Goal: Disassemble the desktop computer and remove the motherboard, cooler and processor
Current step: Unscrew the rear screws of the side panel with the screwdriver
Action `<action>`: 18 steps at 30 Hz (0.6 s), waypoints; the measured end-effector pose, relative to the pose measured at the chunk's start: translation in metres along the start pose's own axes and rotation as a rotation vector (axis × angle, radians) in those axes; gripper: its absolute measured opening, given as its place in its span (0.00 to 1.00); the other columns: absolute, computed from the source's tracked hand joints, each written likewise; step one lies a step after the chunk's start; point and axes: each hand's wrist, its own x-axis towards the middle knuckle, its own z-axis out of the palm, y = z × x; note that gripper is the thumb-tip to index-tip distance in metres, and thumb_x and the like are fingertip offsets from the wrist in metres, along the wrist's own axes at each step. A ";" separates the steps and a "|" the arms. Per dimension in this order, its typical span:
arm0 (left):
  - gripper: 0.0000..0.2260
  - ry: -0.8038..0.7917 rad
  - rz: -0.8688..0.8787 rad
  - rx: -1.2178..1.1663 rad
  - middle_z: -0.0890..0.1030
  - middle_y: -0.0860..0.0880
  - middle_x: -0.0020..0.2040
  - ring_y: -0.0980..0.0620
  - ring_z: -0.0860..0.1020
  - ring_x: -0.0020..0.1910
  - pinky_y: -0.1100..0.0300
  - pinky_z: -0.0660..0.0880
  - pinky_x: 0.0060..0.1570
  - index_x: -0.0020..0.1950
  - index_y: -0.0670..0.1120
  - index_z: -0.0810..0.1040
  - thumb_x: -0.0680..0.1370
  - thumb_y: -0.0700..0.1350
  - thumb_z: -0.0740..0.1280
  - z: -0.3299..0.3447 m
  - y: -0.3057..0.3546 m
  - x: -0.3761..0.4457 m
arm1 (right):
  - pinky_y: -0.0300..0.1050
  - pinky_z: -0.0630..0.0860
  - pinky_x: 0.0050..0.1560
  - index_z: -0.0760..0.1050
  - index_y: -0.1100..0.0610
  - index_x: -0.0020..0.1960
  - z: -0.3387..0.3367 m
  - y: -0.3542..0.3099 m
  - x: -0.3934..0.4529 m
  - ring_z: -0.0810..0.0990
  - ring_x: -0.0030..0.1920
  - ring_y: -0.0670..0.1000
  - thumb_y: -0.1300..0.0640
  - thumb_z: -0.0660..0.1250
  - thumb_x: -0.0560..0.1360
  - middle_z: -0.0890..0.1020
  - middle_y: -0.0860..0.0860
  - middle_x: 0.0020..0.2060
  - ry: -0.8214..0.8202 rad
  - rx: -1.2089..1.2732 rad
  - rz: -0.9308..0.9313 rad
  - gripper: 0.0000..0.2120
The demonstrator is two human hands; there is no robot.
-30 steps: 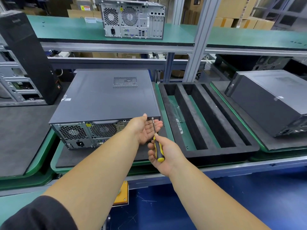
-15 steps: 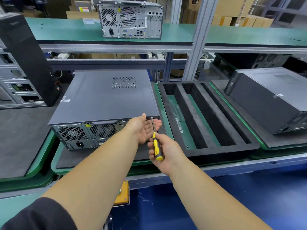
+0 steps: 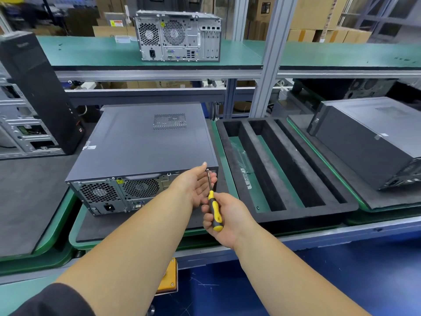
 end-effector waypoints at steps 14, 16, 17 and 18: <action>0.13 0.017 0.001 0.030 0.84 0.49 0.33 0.55 0.81 0.38 0.64 0.76 0.33 0.42 0.42 0.81 0.78 0.51 0.68 0.004 0.000 0.003 | 0.38 0.68 0.25 0.75 0.61 0.47 0.001 -0.002 0.000 0.70 0.25 0.48 0.49 0.59 0.79 0.73 0.53 0.30 -0.035 0.059 0.063 0.15; 0.13 0.026 -0.007 0.040 0.85 0.49 0.35 0.55 0.82 0.38 0.63 0.75 0.35 0.43 0.42 0.82 0.77 0.52 0.68 0.003 0.000 0.004 | 0.39 0.69 0.25 0.76 0.61 0.49 -0.001 -0.002 0.001 0.71 0.25 0.48 0.51 0.56 0.80 0.75 0.54 0.30 -0.033 0.051 0.068 0.16; 0.13 0.025 -0.007 0.037 0.85 0.49 0.36 0.55 0.82 0.39 0.63 0.76 0.36 0.44 0.42 0.82 0.77 0.52 0.68 0.003 0.000 0.005 | 0.39 0.70 0.25 0.77 0.61 0.49 -0.001 -0.002 0.001 0.71 0.25 0.48 0.51 0.57 0.80 0.76 0.54 0.31 -0.023 0.037 0.063 0.15; 0.13 0.023 -0.008 0.030 0.85 0.48 0.37 0.54 0.82 0.39 0.62 0.76 0.38 0.44 0.42 0.82 0.77 0.52 0.68 0.002 0.001 0.006 | 0.39 0.71 0.25 0.77 0.61 0.50 -0.001 -0.002 0.002 0.72 0.25 0.49 0.52 0.58 0.80 0.76 0.54 0.31 -0.008 0.021 0.057 0.15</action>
